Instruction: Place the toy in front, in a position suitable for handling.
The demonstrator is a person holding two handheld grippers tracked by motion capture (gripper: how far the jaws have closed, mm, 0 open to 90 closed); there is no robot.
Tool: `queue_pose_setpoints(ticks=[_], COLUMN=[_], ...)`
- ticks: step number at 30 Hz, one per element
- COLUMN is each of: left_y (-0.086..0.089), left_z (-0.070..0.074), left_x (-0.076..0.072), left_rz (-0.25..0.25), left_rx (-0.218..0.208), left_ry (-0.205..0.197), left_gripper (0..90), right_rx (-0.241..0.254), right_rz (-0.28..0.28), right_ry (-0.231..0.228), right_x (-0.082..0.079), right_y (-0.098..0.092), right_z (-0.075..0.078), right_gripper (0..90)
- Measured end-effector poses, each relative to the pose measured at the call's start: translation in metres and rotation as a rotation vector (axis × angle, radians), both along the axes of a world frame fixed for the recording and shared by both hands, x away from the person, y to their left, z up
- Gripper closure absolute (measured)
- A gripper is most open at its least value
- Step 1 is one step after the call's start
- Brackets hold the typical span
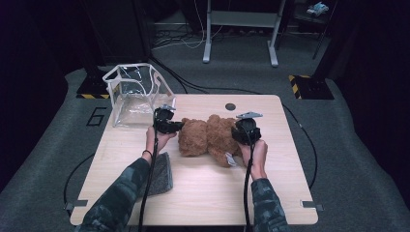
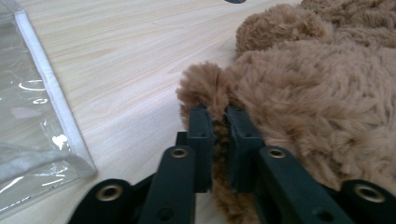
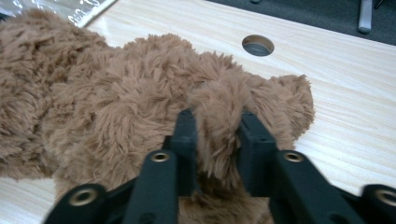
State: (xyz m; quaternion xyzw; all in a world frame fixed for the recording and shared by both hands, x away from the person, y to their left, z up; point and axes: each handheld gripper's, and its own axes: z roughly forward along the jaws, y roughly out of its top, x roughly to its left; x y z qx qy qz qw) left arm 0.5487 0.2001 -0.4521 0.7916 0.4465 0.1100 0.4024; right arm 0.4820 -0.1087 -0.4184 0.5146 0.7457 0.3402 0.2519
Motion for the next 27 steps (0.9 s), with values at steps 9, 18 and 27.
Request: queue_pose_setpoints(ticks=[9, 18, 27], left_y=[0.037, 0.059, 0.078], left_z=[0.014, 0.014, 0.006], left_x=[-0.017, -0.053, -0.095], left_rz=[0.056, 0.019, 0.028], left_rx=[-0.063, 0.007, 0.056], left_ry=[0.019, -0.038, -0.089], left_gripper=[28.3, 14.2, 8.7], right_rx=[0.083, 0.088, 0.083], right_rz=[0.016, -0.005, -0.058], right_ry=[-0.043, -0.036, 0.006], right_x=[-0.031, -0.066, -0.097], right_y=[-0.037, -0.067, -0.104], right_z=[0.010, -0.007, -0.048], right_gripper=[16.0, 7.9, 0.0])
